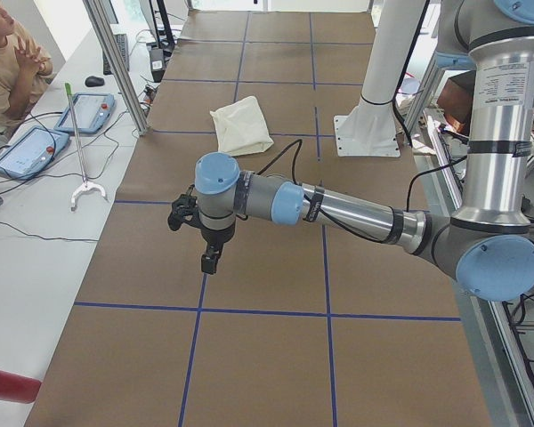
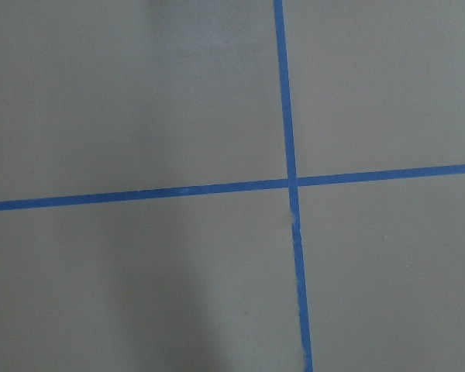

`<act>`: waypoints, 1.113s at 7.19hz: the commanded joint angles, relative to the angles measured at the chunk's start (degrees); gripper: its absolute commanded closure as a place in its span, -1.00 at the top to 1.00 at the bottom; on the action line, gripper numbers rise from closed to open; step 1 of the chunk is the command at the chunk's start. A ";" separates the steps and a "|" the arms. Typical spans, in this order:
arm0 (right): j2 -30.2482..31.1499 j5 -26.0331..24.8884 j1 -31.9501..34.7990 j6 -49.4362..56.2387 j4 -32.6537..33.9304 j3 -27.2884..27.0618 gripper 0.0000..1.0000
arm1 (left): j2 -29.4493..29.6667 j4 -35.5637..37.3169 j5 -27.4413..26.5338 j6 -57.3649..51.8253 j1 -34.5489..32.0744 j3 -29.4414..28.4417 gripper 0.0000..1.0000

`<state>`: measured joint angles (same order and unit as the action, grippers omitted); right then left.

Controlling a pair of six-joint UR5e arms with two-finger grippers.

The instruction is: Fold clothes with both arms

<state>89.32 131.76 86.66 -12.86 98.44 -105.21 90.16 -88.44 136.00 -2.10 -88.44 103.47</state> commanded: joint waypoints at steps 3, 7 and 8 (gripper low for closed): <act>2.16 0.60 -0.35 -0.14 -0.53 0.10 1.00 | -0.51 0.11 1.20 0.08 0.02 -2.75 1.00; 2.52 0.69 -0.26 -0.15 -0.53 0.27 1.00 | -0.86 -0.60 -0.12 -0.09 0.02 -4.07 1.00; 2.96 0.69 -0.35 -0.23 -0.53 0.18 1.00 | -0.51 -0.60 -1.51 0.08 0.02 -3.89 1.00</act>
<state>91.91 132.45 86.34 -13.04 97.91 -104.97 89.40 -88.97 135.78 -2.15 -88.42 99.34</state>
